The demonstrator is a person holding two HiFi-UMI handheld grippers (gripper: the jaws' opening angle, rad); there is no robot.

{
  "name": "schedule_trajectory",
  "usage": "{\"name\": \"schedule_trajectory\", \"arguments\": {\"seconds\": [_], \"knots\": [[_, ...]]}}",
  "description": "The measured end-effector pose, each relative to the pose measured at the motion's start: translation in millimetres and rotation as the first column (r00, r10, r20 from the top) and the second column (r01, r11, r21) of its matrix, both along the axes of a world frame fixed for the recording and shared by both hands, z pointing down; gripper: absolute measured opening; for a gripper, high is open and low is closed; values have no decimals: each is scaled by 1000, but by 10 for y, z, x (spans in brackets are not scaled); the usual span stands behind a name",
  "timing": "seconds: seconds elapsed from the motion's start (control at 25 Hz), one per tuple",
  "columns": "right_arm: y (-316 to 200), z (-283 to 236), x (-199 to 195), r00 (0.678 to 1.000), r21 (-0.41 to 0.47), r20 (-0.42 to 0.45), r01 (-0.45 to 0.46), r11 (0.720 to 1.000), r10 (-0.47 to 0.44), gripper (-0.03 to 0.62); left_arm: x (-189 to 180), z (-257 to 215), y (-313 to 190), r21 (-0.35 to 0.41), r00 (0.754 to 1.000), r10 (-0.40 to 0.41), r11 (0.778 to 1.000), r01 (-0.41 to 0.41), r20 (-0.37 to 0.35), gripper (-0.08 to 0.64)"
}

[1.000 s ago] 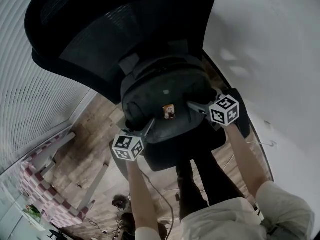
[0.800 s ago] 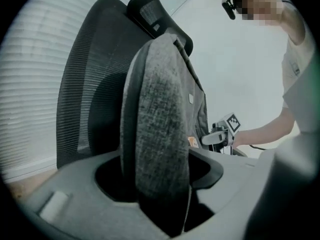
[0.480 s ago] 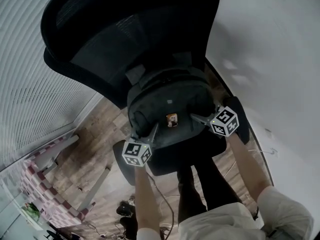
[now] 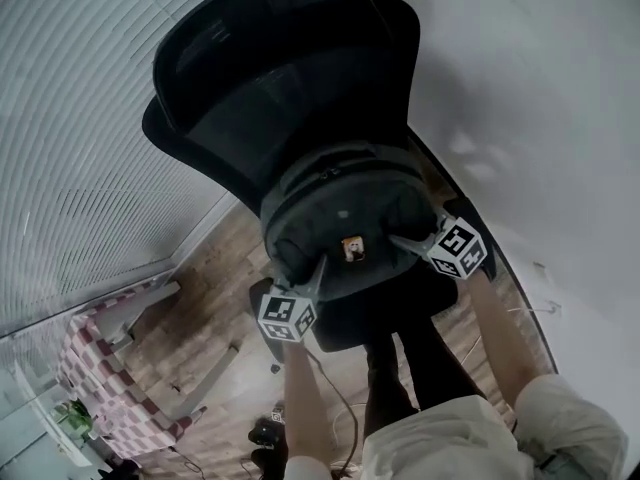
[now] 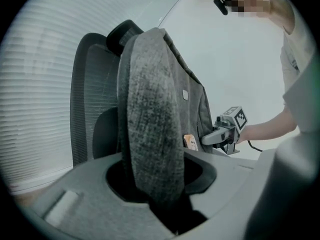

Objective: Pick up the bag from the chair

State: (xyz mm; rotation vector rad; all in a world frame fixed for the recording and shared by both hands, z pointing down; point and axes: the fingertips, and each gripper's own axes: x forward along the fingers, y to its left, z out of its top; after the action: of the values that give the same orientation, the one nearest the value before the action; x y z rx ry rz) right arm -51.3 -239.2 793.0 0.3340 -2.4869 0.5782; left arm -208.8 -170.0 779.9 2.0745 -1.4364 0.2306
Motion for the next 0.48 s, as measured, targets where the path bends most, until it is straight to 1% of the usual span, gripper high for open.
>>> {"name": "schedule_trajectory", "arguments": {"seconds": [0.12,0.2,0.4,0.48], "knots": [[71,-344,-63,1000,23,-4,27,999,-26,273,-28,-321,99,7,1000,-5,1000,5,-12,133],[149,-570,-60,1000,32,0,31,999,-31,273,-13,-555,185,16,1000,-2,1000,2,-8,129],[261,-1190,2,1000,88,15,16,996,-18,273,55,-1155,274,62,1000,32,998,-31,-2,126],[370,-1415,-1,1000,98,15,9,995,-10,273,55,-1371,375,70,999,34,997,-34,2,126]]}}
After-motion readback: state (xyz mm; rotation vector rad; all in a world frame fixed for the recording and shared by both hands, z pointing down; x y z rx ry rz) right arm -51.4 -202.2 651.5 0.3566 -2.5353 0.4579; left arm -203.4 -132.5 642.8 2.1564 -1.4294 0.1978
